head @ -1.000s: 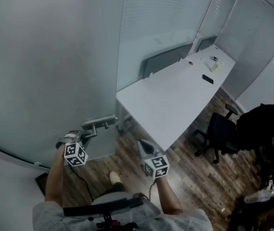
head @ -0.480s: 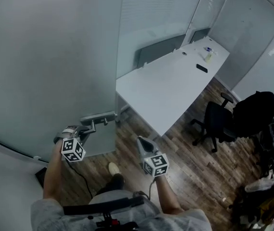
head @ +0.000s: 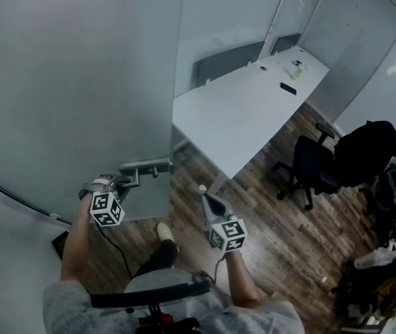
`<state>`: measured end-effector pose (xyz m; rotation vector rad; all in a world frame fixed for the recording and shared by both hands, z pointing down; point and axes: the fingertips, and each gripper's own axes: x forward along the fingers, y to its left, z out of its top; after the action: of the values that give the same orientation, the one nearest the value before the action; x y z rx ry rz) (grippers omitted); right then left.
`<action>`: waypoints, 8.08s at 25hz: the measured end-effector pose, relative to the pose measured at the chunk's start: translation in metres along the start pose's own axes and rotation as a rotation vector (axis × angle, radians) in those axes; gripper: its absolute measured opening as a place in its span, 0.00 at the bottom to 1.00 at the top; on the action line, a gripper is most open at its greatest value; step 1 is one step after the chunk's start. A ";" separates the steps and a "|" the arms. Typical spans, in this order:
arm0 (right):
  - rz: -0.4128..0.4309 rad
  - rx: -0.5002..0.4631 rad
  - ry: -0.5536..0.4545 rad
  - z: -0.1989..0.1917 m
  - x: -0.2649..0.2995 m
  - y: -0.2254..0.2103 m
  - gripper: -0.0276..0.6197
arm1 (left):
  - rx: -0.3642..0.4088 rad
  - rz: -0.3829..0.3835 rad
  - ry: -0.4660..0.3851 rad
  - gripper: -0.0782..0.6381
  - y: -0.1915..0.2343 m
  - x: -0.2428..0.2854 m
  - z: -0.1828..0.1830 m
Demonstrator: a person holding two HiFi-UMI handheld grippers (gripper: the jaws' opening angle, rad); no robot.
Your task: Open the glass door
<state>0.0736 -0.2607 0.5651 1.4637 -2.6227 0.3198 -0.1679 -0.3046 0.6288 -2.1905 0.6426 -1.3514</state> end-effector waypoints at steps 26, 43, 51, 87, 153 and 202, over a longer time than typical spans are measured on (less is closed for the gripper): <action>-0.004 -0.004 0.021 -0.021 -0.095 0.055 0.05 | 0.088 -0.054 -0.068 0.17 -0.104 -0.075 0.028; -0.098 0.008 0.024 -0.037 -0.173 0.105 0.05 | 0.155 -0.077 -0.111 0.17 -0.155 -0.118 0.034; -0.138 0.022 0.020 -0.052 -0.203 0.129 0.05 | 0.187 -0.083 -0.129 0.17 -0.180 -0.136 0.035; -0.314 0.070 -0.044 -0.085 -0.282 0.196 0.05 | 0.326 -0.149 -0.210 0.17 -0.290 -0.236 0.021; -0.160 0.067 0.013 -0.116 -0.316 0.209 0.05 | 0.226 -0.135 0.019 0.47 -0.329 -0.307 0.009; -0.117 0.045 -0.091 -0.108 -0.464 0.224 0.05 | -0.884 0.215 -0.675 0.11 -0.369 -0.387 0.207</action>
<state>0.1270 0.2622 0.5458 1.6762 -2.6006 0.3084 -0.0849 0.2509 0.5139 -2.8743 1.2915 -0.1198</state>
